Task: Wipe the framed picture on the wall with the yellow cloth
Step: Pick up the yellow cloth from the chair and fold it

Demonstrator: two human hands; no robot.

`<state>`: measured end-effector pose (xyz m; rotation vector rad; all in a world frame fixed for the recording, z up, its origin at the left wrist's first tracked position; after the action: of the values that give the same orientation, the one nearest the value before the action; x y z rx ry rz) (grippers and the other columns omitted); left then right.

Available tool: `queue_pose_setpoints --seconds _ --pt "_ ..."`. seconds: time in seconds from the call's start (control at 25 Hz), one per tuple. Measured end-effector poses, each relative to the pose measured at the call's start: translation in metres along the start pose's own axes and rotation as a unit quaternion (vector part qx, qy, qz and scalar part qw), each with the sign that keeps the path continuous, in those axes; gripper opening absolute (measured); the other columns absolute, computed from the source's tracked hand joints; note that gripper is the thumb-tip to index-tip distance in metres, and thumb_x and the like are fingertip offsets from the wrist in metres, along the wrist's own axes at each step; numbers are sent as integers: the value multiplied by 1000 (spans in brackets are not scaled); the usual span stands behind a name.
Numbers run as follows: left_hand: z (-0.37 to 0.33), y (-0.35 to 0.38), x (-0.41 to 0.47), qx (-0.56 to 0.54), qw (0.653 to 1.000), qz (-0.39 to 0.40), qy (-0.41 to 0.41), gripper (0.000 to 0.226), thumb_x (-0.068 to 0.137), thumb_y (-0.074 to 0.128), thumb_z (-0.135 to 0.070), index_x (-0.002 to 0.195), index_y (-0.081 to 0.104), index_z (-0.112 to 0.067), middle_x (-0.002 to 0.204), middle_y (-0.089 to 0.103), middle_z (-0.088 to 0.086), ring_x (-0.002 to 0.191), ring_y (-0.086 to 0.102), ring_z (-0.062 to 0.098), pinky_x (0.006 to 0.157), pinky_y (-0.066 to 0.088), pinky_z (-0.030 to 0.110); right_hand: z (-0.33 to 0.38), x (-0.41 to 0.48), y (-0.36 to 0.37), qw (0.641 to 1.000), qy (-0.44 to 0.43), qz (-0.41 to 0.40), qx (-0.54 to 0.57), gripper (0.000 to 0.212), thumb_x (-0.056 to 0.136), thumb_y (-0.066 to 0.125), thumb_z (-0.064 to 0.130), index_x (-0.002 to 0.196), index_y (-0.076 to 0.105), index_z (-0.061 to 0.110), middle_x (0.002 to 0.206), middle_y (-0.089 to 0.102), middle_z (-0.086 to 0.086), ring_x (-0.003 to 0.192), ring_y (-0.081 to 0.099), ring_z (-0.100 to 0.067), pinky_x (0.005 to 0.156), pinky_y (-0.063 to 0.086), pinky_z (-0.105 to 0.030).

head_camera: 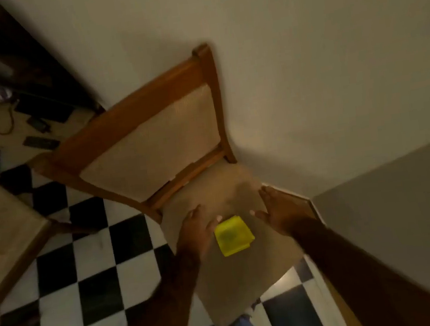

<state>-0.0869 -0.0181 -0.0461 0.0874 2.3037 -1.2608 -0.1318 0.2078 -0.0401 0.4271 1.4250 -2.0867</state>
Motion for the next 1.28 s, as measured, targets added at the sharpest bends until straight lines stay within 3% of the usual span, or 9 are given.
queue_pose_setpoints --seconds 0.16,0.36,0.48,0.56,0.68,0.88,1.0,1.12,1.28 --pt "40 84 6 -56 995 76 -22 50 93 60 -46 128 61 -10 121 68 10 115 62 23 93 46 30 4 48 94 995 -31 97 9 70 104 42 45 163 17 15 173 12 -4 159 16 -19 123 16 -28" --pt "82 139 16 -160 974 57 -153 37 89 70 -36 114 66 -9 108 70 7 101 67 20 81 54 28 5 94 152 992 -15 119 -31 65 101 49 42 158 31 16 169 24 -7 154 28 -29 122 32 -46" --pt "88 158 22 -176 968 27 -180 32 89 71 -28 114 65 -8 104 70 5 93 67 15 64 45 11 7 105 164 991 -13 119 -52 56 101 47 38 152 43 14 165 30 -12 150 34 -33 120 34 -47" --pt "90 165 24 -177 965 30 -190 29 89 70 -26 109 66 -6 103 71 7 91 65 16 63 40 8 5 107 161 993 -6 118 -29 51 101 48 34 147 49 13 160 37 -13 147 38 -31 118 37 -43" --pt "84 163 21 -227 951 68 -197 30 87 73 -26 109 70 -5 103 72 8 92 66 19 67 45 19 -4 92 139 992 27 122 26 46 90 60 34 129 63 10 138 55 -12 127 54 -29 97 46 -35" --pt "10 103 9 -285 954 77 -59 27 87 70 -13 114 67 -11 107 74 7 97 70 22 79 54 27 -20 36 64 984 50 114 129 29 71 73 32 95 62 19 100 63 -6 90 55 -20 60 38 -27" --pt "-63 57 -5 -290 955 36 44 28 87 68 -14 115 68 -18 106 72 -1 93 67 12 77 51 12 -41 -11 -3 971 81 32 223 32 68 77 25 98 70 17 92 66 -3 87 59 -18 68 45 -29" --pt "-133 22 -31 -304 945 28 118 22 86 69 -18 109 67 -19 100 74 2 89 68 18 81 54 30 -58 -69 -72 955 83 -22 285 23 78 81 20 100 78 13 90 70 -5 86 64 -18 83 53 -36" --pt "-227 -17 -83 -339 924 57 169 26 71 71 -39 93 66 -25 95 73 5 88 69 23 83 56 46 -75 -170 -167 925 84 -103 354 23 78 85 18 96 78 6 84 70 -9 79 65 -20 80 59 -41"
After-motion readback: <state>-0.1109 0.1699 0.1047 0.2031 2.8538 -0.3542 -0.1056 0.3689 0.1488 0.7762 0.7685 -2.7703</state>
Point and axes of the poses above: each hand's wrist, its own x-axis towards the middle knuckle, its own y-axis out of the palm, z = x × y, the point moved 10 cm from there along x, towards the middle knuckle
